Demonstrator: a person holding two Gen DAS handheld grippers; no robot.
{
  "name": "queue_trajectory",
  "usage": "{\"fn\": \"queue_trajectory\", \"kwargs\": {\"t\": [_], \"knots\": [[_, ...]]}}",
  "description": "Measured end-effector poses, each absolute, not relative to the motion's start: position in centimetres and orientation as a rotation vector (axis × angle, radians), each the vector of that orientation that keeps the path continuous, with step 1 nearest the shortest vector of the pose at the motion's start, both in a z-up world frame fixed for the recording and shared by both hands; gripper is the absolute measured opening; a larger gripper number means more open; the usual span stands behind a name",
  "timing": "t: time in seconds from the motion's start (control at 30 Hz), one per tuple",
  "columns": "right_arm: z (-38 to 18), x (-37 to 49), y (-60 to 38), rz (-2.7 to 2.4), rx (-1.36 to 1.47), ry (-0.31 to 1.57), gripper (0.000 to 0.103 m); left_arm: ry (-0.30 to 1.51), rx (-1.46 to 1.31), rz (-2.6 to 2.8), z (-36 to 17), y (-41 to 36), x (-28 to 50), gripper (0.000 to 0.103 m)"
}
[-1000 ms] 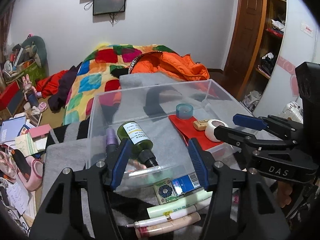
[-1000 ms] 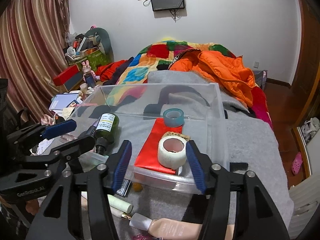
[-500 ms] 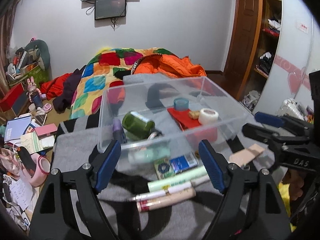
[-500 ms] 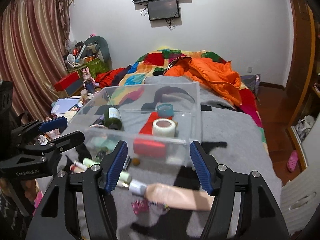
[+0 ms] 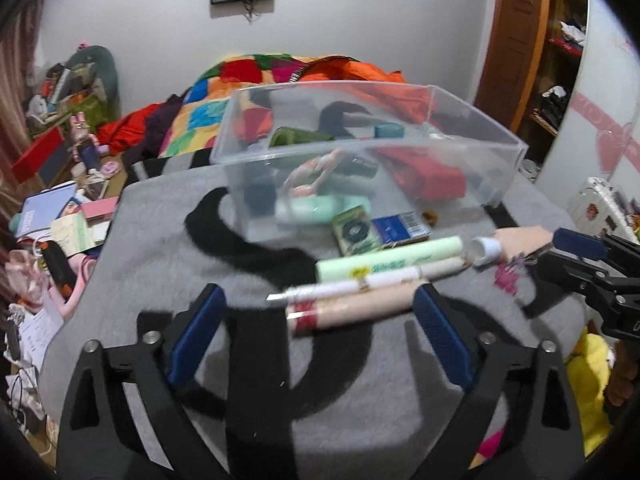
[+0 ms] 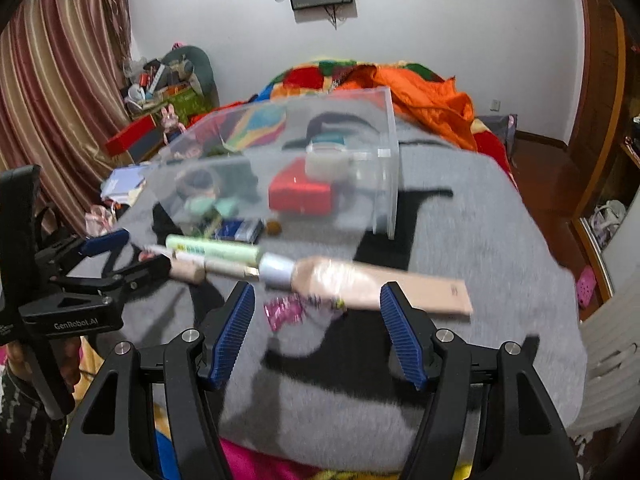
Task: Organize objects
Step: 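Withdraw left tool to beige cylinder while right tool moves to pink charm, then grasp beige cylinder with left tool while right tool grasps pink charm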
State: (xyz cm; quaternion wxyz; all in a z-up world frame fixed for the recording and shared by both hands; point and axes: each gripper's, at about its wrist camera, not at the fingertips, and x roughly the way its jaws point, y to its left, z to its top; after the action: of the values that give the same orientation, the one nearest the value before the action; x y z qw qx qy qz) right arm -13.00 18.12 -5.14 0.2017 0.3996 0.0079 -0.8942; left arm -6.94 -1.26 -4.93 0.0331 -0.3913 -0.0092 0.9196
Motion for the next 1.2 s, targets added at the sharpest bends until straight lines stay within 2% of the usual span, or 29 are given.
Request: {"fn": "queue_trajectory", "kwargs": {"t": [0.13,0.3,0.5,0.9,0.97,1.03,1.07,1.2], "knots": [[-6.2,-12.7,18.2,-2.465,1.156,0.015,0.062,-0.099,-1.235,2.804,-5.7,-1.7,-6.5,0.097],[-7.3,-13.1,18.2,-2.423,1.186,-0.042,0.062,-0.083,-1.230,2.779,-5.1,-1.6,-7.3,0.097],[-7.3,-12.5,17.8,-2.412,1.172,-0.046,0.062,-0.205,-1.301,2.611,-6.0,-1.6,-8.6,0.097],[-7.6,-12.1,16.7,-2.438,1.136,0.037,0.061,-0.036,-1.322,2.730,-6.7,1.8,-8.7,0.098],[-7.6,-12.1,16.6,-2.455,1.129,0.043,0.053,-0.047,-1.311,2.762,-6.7,2.0,-8.5,0.097],[-7.6,-12.3,16.5,-2.469,1.129,0.051,0.047,-0.060,-1.300,2.791,-6.8,1.9,-8.3,0.091],[-7.6,-12.4,16.5,-2.473,1.131,0.048,0.044,-0.059,-1.296,2.810,-6.7,1.8,-8.0,0.084],[-7.7,-13.0,16.2,-2.484,1.128,0.036,0.033,-0.114,-1.277,2.796,-6.4,1.1,-7.3,0.084]]}}
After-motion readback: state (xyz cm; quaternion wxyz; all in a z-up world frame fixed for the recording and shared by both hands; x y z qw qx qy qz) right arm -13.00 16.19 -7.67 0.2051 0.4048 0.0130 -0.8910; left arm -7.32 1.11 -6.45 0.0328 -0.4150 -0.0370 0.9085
